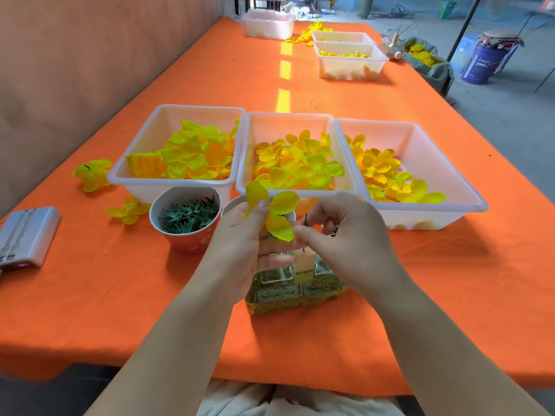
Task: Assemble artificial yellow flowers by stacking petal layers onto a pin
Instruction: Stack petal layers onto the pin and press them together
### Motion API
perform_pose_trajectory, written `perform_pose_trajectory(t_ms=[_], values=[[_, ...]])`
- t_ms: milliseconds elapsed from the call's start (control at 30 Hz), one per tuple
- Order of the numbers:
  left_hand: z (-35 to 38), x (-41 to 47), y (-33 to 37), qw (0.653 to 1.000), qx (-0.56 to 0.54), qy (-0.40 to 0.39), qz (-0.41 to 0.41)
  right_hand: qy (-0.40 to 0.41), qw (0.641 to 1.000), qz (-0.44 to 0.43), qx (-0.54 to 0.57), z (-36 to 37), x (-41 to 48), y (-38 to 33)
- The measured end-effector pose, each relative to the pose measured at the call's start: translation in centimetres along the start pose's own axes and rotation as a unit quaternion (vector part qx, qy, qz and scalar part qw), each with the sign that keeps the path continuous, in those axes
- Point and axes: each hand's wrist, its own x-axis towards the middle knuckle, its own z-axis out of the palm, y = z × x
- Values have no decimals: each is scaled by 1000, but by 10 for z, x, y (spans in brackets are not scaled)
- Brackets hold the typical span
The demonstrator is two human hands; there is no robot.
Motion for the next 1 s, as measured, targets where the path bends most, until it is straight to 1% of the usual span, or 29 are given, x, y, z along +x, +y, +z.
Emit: perform_pose_trajectory(t_ms=[167,267,300,333,400,467,500,533,567,600,633,667,700,767,833,900,1000], values=[[-5,-2,-7,992,111,49,33,-11,1000,13,6,9,-16,27],[-6,-1,-9,981,170,69,63,16,999,-30,21,13,-20,38],[-6,0,-7,979,175,74,70,20,999,-40,29,14,-22,40],[-6,1,-6,982,164,68,72,23,998,-43,35,16,-23,41],[-4,2,-2,994,94,22,50,26,998,-38,41,18,-24,43],[0,1,1,999,23,-28,16,-14,999,-45,27,14,-22,42],[1,1,2,999,6,-42,4,-55,997,-48,27,7,-19,42],[2,1,2,999,-1,-50,-4,-94,994,-35,48,-4,-13,43],[3,1,3,999,-4,-53,-8,-111,991,-5,80,-16,-4,44],[3,1,3,999,-5,-53,-11,-98,991,26,88,-28,6,47],[2,1,3,999,-3,-52,-13,-61,995,51,57,-39,16,52],[2,2,3,999,1,-52,-15,-31,997,63,-30,-47,28,60],[1,2,2,999,5,-50,-17,-28,988,70,-133,-52,39,67],[0,2,0,999,11,-48,-23,-75,952,59,-290,-52,53,76],[-1,2,-2,998,12,-48,-27,-111,923,30,-368,-49,60,80],[-4,2,-2,999,8,-42,-30,-116,899,-16,-422,-47,59,80],[-7,2,-2,999,0,-33,-32,-159,872,-58,-459,-37,53,83]])
